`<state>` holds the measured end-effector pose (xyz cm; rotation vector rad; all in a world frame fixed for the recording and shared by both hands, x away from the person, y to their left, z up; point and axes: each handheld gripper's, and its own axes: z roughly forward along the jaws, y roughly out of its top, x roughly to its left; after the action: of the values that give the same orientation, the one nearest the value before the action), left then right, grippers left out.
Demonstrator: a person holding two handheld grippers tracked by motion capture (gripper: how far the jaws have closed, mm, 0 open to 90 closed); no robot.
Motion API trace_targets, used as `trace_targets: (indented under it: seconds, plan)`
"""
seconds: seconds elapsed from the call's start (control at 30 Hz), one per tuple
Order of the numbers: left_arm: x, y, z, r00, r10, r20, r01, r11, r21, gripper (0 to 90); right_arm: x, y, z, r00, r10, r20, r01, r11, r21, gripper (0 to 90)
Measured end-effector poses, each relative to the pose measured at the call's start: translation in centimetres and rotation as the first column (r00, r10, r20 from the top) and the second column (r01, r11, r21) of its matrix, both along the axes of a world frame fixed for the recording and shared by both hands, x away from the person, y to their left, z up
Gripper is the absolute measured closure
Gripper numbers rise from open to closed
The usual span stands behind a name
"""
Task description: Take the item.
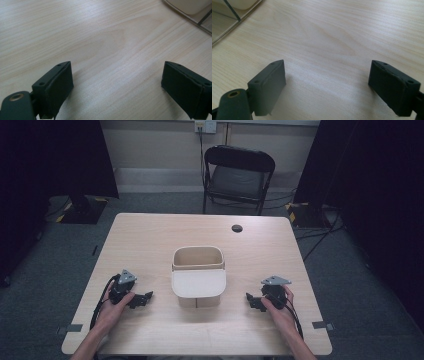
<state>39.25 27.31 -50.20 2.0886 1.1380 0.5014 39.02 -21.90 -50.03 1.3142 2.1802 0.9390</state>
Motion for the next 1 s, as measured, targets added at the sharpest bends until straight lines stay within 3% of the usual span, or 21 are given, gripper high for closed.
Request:
trace_targets:
  seconds: [0.47,0.73,0.93,1.0]
  plan:
    - [-0.14,0.13,0.01,1.0,-0.001,0.003,0.001,1.0,0.0,10.3,0.0,0.0,0.0,1.0,-0.001,-0.001,0.001,1.0,0.0,13.5]
    - [-0.29,0.15,0.24,0.9999,0.015,0.006,-0.015,0.9999,0.007,16.0,0.05,0.03,-0.01,1.0,0.0,0.002,0.0,1.0,0.0,13.2]
    - [-0.78,-0.21,0.77,0.9998,-0.009,0.019,0.009,0.9998,-0.015,16.5,0.05,0.03,-0.01,1.0,0.0,0.001,0.0,1.0,0.0,13.2]
    - [-0.96,-0.47,0.89,0.9997,-0.014,0.022,0.015,0.999,-0.042,16.5,0.05,0.04,-0.01,1.0,0.0,0.002,0.0,1.0,0.0,13.1]
